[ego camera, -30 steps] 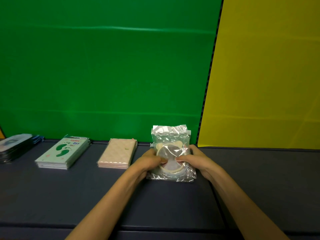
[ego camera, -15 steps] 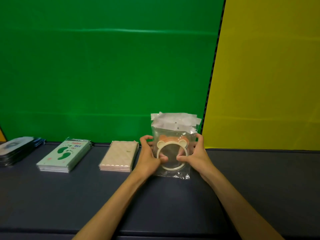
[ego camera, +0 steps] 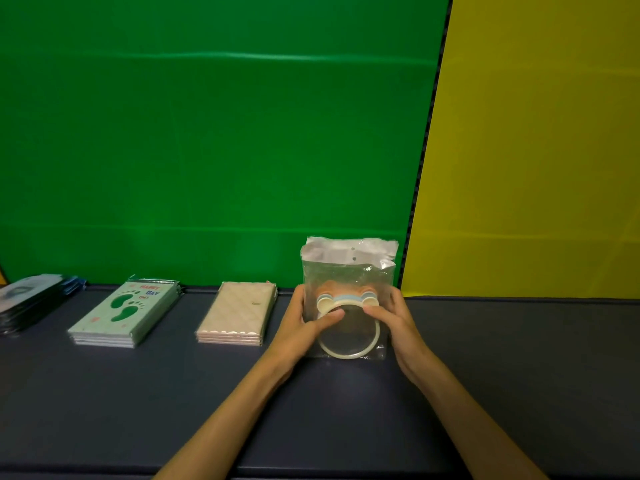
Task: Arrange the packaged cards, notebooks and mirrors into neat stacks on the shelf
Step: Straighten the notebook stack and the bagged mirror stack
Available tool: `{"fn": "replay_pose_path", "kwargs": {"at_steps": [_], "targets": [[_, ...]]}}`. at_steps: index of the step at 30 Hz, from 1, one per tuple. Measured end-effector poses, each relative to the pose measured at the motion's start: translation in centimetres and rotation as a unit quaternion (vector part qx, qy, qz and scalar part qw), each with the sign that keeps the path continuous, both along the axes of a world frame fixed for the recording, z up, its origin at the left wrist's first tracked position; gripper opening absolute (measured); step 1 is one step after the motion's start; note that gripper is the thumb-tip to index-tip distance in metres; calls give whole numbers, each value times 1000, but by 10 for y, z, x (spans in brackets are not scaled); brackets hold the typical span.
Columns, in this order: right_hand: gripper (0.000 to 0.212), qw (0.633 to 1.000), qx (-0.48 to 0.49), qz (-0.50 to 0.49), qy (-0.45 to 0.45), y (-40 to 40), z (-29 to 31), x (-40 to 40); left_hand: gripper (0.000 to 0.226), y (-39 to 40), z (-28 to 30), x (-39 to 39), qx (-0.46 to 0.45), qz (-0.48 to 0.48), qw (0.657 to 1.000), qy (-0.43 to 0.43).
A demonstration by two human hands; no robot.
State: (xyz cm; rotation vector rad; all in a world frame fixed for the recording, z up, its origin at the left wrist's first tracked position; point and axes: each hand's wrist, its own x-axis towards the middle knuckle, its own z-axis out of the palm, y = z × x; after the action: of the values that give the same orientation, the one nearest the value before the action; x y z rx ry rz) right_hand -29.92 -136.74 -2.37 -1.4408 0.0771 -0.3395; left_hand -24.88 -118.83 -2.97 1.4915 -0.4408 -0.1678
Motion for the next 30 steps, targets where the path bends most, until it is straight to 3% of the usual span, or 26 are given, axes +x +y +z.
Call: {"fn": "replay_pose_path", "kwargs": {"at_steps": [3,8,12,16,19,24,30], "targets": [[41,999,19,-32,-6,10,-1,1,58,-4,2,-5,9,23,999,-48],[44,997,-10,-66,-48,20,3,6,64,-8,6,-2,16,21,995,-99],[44,997,-33,-51,-51,18,3,7,59,-10,11,-7,-53,31,997,-51],[28,996,-25,-43,-69,22,1,5,44,-19,10,-11,-99,59,993,-2],[30,995,-32,-43,-81,27,-2,3,47,-23,8,-12,-80,56,995,-20],[54,996,-29,-43,-74,24,-5,4,42,-21,7,-14,-36,13,998,-57],[46,997,-40,-33,-60,19,-16,4,51,-12,-5,-8,9,17,999,-48]]}}
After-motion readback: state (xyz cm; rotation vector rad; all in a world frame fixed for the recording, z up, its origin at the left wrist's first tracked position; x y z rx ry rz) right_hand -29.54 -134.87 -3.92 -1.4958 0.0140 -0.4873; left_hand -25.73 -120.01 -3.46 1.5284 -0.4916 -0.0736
